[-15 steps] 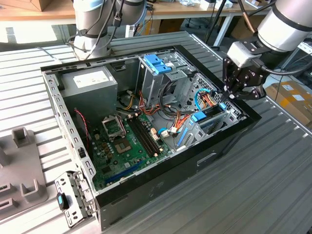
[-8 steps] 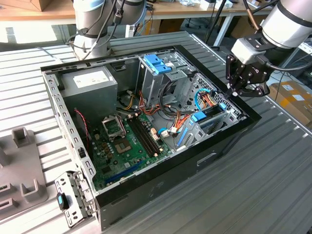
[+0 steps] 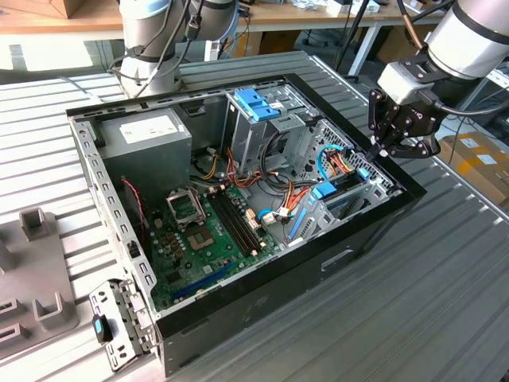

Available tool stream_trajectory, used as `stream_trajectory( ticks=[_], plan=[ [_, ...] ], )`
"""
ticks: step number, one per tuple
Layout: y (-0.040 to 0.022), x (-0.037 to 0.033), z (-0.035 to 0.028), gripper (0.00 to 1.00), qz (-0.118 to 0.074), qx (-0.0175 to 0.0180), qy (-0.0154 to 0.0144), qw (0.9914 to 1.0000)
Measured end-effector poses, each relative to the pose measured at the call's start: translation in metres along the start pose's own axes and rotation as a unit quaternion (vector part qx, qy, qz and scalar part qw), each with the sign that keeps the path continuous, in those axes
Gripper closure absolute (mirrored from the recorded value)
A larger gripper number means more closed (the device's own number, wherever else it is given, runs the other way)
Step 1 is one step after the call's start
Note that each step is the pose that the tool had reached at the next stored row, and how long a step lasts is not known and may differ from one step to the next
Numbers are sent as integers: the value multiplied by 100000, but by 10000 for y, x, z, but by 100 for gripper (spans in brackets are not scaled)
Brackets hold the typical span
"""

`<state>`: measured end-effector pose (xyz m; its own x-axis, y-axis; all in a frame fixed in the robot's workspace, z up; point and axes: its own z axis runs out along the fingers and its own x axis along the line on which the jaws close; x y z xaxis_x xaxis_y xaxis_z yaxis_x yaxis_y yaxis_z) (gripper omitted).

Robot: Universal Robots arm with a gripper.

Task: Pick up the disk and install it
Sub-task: 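Insert the second disk wire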

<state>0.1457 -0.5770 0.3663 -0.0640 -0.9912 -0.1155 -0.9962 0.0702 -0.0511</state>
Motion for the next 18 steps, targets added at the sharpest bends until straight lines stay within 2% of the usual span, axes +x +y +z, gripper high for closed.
stream_trajectory(
  ticks=[5, 8, 9, 12, 18],
  plan=[
    [-1, 0, 0, 89, -1, 1, 0, 100000],
    [-1, 0, 0, 70, 2, -1, -1, 100000],
    [-1, 0, 0, 70, 3, 0, -2, 100000],
    [-2, 0, 0, 52, 1, 0, -1, 100000],
    [-2, 0, 0, 52, 0, 2, 22, 100000]
  ],
)
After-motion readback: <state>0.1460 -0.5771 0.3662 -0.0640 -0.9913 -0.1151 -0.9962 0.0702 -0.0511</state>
